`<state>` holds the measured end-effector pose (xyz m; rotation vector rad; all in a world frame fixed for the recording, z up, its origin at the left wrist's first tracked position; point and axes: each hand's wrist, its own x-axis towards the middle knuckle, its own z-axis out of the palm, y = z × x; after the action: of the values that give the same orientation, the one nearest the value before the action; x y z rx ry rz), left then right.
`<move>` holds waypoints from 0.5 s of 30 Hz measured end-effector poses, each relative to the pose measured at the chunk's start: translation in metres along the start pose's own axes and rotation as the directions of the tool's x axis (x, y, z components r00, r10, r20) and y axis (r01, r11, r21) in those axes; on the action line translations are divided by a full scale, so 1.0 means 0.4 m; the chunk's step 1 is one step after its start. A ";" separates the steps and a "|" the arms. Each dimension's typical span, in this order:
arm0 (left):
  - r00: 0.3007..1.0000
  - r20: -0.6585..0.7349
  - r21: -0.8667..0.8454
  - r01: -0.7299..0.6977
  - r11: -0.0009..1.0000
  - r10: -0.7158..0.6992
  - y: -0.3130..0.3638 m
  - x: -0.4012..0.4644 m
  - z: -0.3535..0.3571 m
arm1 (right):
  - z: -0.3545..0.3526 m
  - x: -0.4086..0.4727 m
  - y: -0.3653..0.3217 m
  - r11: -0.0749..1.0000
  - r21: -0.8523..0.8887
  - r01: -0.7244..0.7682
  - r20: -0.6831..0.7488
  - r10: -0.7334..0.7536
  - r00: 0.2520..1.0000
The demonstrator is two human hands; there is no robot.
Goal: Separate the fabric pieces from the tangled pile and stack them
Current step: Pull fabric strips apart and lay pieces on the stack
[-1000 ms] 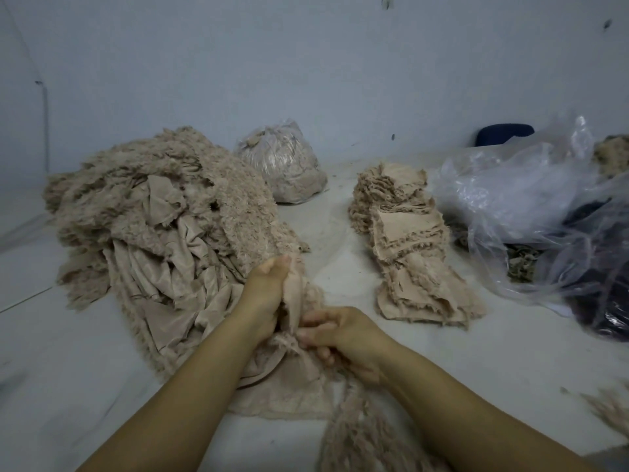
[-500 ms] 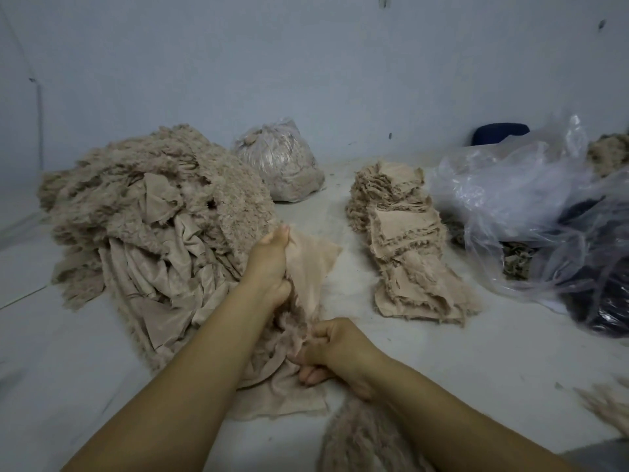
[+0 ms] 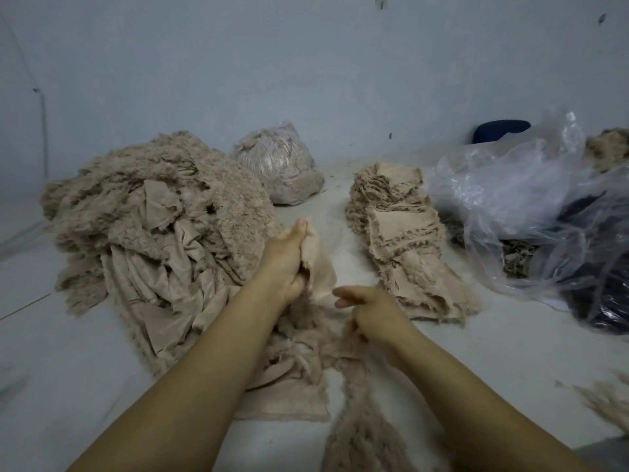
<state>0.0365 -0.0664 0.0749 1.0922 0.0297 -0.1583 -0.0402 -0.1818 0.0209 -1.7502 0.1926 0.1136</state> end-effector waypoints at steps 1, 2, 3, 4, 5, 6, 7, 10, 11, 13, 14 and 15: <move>1.000 -0.023 -0.005 0.002 1.000 -0.002 -0.020 -0.005 0.006 | -0.014 0.013 -0.008 0.977 0.206 -0.059 -0.077 0.076 0.994; 0.999 -0.038 -0.004 -0.003 1.000 0.003 -0.041 -0.012 0.014 | -0.018 0.019 -0.020 0.887 0.440 -0.143 -0.054 0.185 0.981; 0.999 -0.040 0.011 -0.018 1.000 0.018 -0.063 -0.019 0.021 | -0.020 0.019 -0.027 0.765 0.604 -0.224 0.037 0.254 0.966; 0.999 -0.028 0.057 -0.045 0.997 0.047 -0.084 -0.026 0.025 | -0.023 0.018 -0.030 0.662 0.700 -0.268 0.120 0.260 0.958; 0.996 -0.007 0.130 -0.086 0.988 0.088 -0.103 -0.030 0.027 | -0.024 0.021 -0.027 0.602 0.755 -0.259 0.143 0.235 0.962; 0.990 0.015 0.214 -0.137 0.967 0.137 -0.119 -0.032 0.025 | -0.024 0.023 -0.025 0.577 0.791 -0.203 0.101 0.204 0.974; 0.981 0.026 0.295 -0.189 0.936 0.190 -0.131 -0.032 0.019 | -0.027 0.028 -0.020 0.594 0.799 -0.093 -0.015 0.175 0.984; 0.946 0.042 0.453 -0.304 0.838 0.321 -0.153 -0.018 0.010 | -0.059 0.042 -0.012 0.797 0.521 0.306 -0.499 -0.007 0.867; 0.939 0.058 0.475 -0.325 0.817 0.340 -0.162 -0.013 0.015 | -0.077 0.046 -0.007 0.848 0.384 0.366 -0.582 -0.086 0.809; 0.931 0.095 0.512 -0.350 0.784 0.354 -0.183 0.000 0.037 | -0.120 0.054 -0.003 0.897 0.185 0.401 -0.664 -0.187 0.724; 0.932 0.118 0.538 -0.350 0.767 0.343 -0.193 0.010 0.054 | -0.148 0.059 0.000 0.912 0.119 0.393 -0.687 -0.210 0.695; 0.938 0.144 0.567 -0.340 0.751 0.316 -0.201 0.022 0.075 | -0.178 0.067 0.002 0.920 0.079 0.384 -0.709 -0.220 0.671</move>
<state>0.0319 -0.1300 0.0170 1.6974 -0.2665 0.1460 -0.0162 -0.2535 0.0286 -1.4982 0.4330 -0.8069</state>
